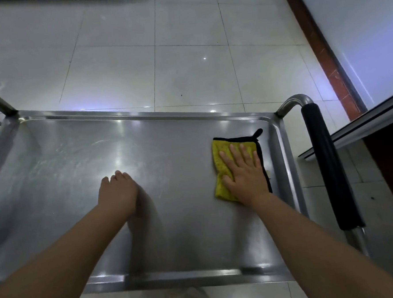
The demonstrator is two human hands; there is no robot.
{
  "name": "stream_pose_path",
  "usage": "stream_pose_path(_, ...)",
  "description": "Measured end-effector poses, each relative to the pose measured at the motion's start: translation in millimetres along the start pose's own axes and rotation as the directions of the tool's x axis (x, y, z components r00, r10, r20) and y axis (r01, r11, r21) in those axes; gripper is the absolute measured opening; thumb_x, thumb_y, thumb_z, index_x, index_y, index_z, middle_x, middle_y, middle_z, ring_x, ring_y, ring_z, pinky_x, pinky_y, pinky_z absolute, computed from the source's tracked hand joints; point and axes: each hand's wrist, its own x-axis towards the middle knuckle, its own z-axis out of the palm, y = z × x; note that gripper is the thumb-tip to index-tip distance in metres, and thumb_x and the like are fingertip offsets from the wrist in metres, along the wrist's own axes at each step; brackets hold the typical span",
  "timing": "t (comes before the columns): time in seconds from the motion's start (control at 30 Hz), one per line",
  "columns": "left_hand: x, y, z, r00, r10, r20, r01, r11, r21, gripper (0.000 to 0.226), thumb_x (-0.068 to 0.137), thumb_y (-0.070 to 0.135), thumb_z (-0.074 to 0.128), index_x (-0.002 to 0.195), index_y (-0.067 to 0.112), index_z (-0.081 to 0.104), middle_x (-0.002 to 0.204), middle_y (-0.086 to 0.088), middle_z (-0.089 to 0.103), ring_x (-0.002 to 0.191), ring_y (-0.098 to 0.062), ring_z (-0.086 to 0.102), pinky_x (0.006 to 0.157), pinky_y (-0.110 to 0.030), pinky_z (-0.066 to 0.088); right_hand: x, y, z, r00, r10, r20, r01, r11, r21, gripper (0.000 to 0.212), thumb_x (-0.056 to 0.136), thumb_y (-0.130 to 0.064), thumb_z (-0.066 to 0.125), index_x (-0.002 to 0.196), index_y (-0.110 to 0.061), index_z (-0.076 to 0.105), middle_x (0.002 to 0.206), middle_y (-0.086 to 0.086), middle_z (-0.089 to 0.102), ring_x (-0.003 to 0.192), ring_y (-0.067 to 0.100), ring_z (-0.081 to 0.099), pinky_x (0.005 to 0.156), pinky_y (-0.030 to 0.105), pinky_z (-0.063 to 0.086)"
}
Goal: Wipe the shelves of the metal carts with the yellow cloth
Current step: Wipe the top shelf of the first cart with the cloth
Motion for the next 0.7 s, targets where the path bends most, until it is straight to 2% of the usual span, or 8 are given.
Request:
stream_pose_path(0.2, -2, 7, -8, 1.000, -0.009, -0.001, 0.009, 0.999, 0.030, 0.077, 0.081, 0.034, 0.067, 0.138, -0.003, 0.031, 0.130, -0.010, 0.046, 0.117, -0.018, 0.050, 0.096, -0.026, 0.035, -21, 58, -3, 0.982, 0.186, 0.016, -0.185, 0.982, -0.023, 0.081, 0.073, -0.059, 0.001, 0.151, -0.040, 0.000, 0.162, -0.004, -0.007, 0.148, 0.020, -0.014, 0.115, 0.042, -0.016)
stream_pose_path(0.3, -5, 2, -9, 0.999, 0.014, -0.034, -0.015, 1.000, -0.024, 0.082, 0.077, 0.045, 0.070, 0.137, 0.002, 0.033, 0.128, -0.007, 0.047, 0.111, -0.016, 0.053, 0.092, -0.024, 0.037, -31, 64, -2, 0.969, 0.246, 0.007, -0.246, 0.969, -0.039, 0.080, 0.074, -0.058, 0.001, 0.151, -0.039, 0.000, 0.162, -0.002, -0.006, 0.148, 0.021, -0.012, 0.111, 0.039, -0.024)
stream_pose_path(0.43, -9, -9, -5, 0.998, 0.043, -0.051, -0.050, 0.987, -0.153, 0.084, 0.075, 0.051, 0.070, 0.137, 0.010, 0.030, 0.133, -0.003, 0.043, 0.106, -0.017, 0.052, 0.089, -0.023, 0.038, -41, 49, 4, 0.944, 0.330, -0.022, -0.331, 0.944, -0.016, 0.080, 0.076, -0.057, 0.002, 0.153, -0.035, 0.004, 0.162, 0.001, -0.002, 0.148, 0.025, -0.011, 0.108, 0.040, -0.028)
stream_pose_path(0.6, -10, -18, 0, 0.994, 0.073, -0.087, -0.090, 0.971, -0.223, 0.082, 0.076, 0.050, 0.070, 0.138, 0.012, 0.031, 0.136, -0.003, 0.041, 0.108, -0.019, 0.051, 0.092, -0.025, 0.038, -46, 7, 14, 0.907, 0.421, -0.029, -0.419, 0.907, 0.048, 0.085, 0.074, -0.061, 0.001, 0.153, -0.032, 0.007, 0.162, 0.004, -0.002, 0.148, 0.028, -0.009, 0.113, 0.048, -0.016)
stream_pose_path(0.7, -13, -26, 10, 0.982, 0.106, -0.154, -0.146, 0.948, -0.281, 0.078, 0.077, 0.050, 0.069, 0.135, 0.013, 0.033, 0.137, -0.004, 0.039, 0.108, -0.020, 0.050, 0.093, -0.027, 0.037, -45, -28, 17, 0.912, 0.409, -0.028, -0.408, 0.913, 0.030, 0.084, 0.075, -0.062, 0.000, 0.153, -0.032, 0.005, 0.162, 0.003, -0.003, 0.147, 0.028, -0.011, 0.112, 0.047, -0.017)
